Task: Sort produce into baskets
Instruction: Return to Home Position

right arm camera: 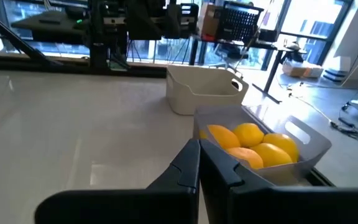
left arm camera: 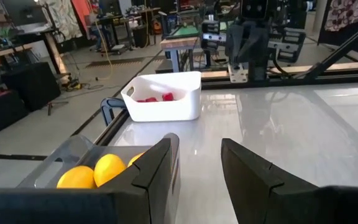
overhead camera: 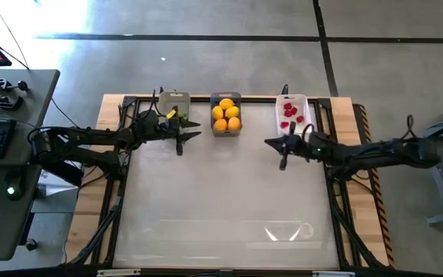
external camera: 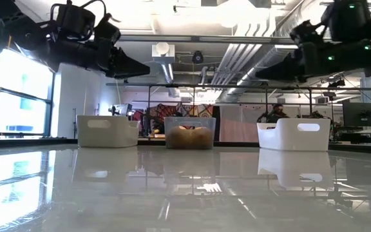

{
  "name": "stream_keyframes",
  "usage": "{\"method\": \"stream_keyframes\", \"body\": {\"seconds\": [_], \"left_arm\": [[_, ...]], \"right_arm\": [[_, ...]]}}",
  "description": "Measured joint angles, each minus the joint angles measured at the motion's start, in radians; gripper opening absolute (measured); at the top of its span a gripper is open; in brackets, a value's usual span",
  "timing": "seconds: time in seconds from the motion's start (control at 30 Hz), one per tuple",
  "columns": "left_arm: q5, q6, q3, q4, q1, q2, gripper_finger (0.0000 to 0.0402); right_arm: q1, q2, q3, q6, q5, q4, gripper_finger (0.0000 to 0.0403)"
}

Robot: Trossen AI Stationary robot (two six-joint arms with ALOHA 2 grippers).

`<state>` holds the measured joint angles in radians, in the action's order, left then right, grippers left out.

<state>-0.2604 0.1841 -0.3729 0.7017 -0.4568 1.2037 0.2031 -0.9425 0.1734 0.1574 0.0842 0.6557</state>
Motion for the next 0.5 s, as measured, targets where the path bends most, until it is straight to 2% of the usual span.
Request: {"method": "stream_keyframes", "body": {"seconds": [0.27, 0.37, 0.5], "left_arm": [[-0.004, 0.001, 0.0, 0.0, 0.008, 0.0, 0.0123], [-0.005, 0.001, 0.003, 0.004, 0.009, 0.0, 0.0112], [-0.005, 0.0, 0.056, 0.051, 0.012, -0.001, 0.009]], "right_arm": [[0.0, 0.207, -0.124, 0.0, 0.0, 0.0, 0.0], [0.0, 0.28, -0.16, 0.003, 0.0, 0.001, 0.0], [0.0, 0.366, -0.163, 0.001, 0.02, -0.086, 0.0]]}}
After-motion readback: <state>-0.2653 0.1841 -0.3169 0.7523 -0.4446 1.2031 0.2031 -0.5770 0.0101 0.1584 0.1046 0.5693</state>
